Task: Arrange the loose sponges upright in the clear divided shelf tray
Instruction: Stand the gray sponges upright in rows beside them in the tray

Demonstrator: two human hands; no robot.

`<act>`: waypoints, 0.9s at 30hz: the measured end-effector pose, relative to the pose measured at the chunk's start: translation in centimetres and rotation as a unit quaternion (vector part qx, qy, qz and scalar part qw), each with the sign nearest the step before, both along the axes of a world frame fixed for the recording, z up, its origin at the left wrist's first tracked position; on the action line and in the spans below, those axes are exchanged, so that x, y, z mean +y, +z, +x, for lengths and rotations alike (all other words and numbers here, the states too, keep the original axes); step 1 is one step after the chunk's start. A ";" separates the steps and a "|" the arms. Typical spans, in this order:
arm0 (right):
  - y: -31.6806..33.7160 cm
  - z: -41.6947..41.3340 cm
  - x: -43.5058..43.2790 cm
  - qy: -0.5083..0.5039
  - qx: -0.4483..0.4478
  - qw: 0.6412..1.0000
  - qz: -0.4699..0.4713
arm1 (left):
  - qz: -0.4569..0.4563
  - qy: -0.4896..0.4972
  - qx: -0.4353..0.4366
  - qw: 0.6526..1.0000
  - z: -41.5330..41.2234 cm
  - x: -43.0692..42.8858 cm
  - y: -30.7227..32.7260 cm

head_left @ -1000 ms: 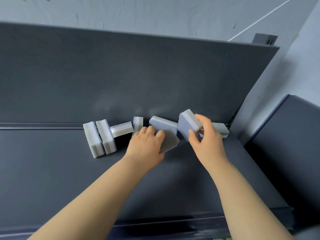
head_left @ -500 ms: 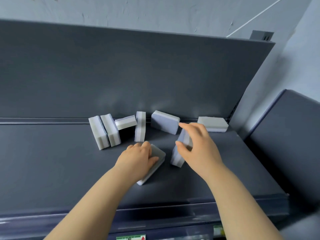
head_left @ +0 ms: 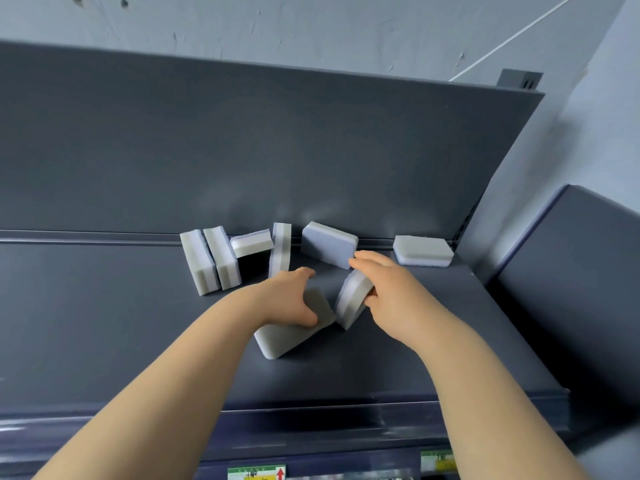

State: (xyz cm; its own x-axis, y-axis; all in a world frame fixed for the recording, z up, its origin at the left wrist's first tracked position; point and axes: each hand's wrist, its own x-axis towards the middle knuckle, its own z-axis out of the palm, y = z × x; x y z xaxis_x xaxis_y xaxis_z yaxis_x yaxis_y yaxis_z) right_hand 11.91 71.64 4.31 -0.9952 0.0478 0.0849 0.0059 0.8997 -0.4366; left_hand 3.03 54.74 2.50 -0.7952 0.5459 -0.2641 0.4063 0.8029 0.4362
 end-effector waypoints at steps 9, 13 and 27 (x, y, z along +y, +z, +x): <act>-0.3 0.7 0.5 -0.052 0.123 0.984 0.117 | 0.287 0.153 0.153 0.933 3.6 -2.3 1.5; -1.7 0.6 -0.2 -0.064 0.207 0.971 0.097 | 0.279 0.163 0.195 0.926 4.8 -3.6 1.2; -0.7 1.6 -16.3 0.095 0.236 0.958 -0.132 | 0.239 0.149 0.333 0.900 9.1 -19.9 2.3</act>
State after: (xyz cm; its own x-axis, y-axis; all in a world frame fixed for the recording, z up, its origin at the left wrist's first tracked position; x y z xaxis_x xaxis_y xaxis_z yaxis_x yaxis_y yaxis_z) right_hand 13.47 55.30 3.64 -0.8423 -0.0475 0.5370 -0.4002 0.7225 -0.5637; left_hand 12.15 34.85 4.76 -0.8202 0.2078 0.5331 0.5036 0.7043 0.5003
